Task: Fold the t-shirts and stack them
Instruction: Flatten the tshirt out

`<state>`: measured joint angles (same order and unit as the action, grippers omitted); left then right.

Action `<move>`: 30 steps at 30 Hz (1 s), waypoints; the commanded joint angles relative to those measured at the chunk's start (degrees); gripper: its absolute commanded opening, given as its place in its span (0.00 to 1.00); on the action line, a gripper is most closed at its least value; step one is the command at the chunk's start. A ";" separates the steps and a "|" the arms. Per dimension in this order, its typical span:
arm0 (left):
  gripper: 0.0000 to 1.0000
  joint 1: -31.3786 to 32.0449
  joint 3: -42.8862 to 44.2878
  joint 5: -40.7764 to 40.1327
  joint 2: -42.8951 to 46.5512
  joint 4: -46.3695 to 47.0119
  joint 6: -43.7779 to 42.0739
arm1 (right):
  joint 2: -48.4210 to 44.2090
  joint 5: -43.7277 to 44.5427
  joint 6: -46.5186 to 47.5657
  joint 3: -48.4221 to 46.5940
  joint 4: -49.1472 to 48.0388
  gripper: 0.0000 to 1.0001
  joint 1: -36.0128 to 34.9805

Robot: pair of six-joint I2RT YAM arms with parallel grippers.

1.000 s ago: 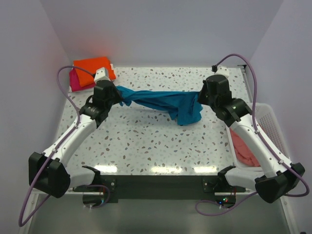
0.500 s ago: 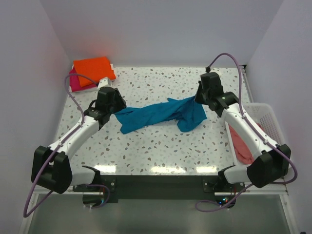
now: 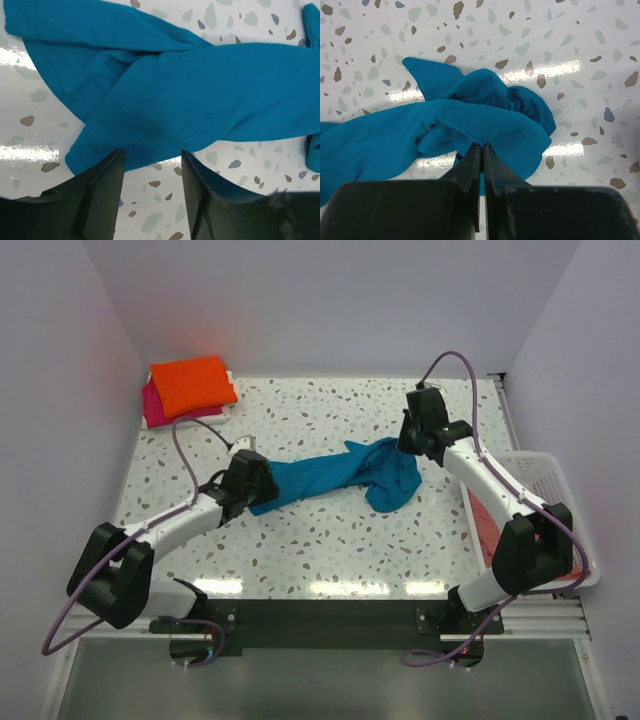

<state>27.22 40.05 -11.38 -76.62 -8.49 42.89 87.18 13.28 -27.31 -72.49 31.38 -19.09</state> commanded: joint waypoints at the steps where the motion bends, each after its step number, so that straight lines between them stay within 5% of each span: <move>1: 0.57 1.87 -0.94 -5.57 -1.60 1.37 2.72 | -0.52 -1.32 0.86 -1.78 -2.72 0.00 0.28; 11: 0.61 2.13 -1.12 -12.61 -6.17 0.84 2.90 | -1.22 -2.64 0.42 0.68 -3.95 0.00 0.28; 15: 0.55 2.13 -0.77 -14.20 -8.37 0.49 3.16 | -1.13 -3.52 -0.11 1.73 -4.83 0.00 0.28; 21: 0.29 2.13 0.29 -13.85 -10.48 1.02 2.72 | -1.39 -4.05 -0.46 2.70 -5.54 0.00 0.20; 24: 0.05 2.22 1.95 -12.88 -9.34 0.24 1.85 | -2.62 -3.70 -0.11 2.35 -4.83 0.00 0.28; 30: 0.00 2.13 5.56 -13.49 -1.02 -5.12 -0.09 | -8.23 -2.56 0.41 2.44 -3.08 0.00 0.46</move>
<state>29.30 41.60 -23.27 -84.27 -11.31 44.38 84.49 9.54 -27.38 -69.82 28.53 -19.03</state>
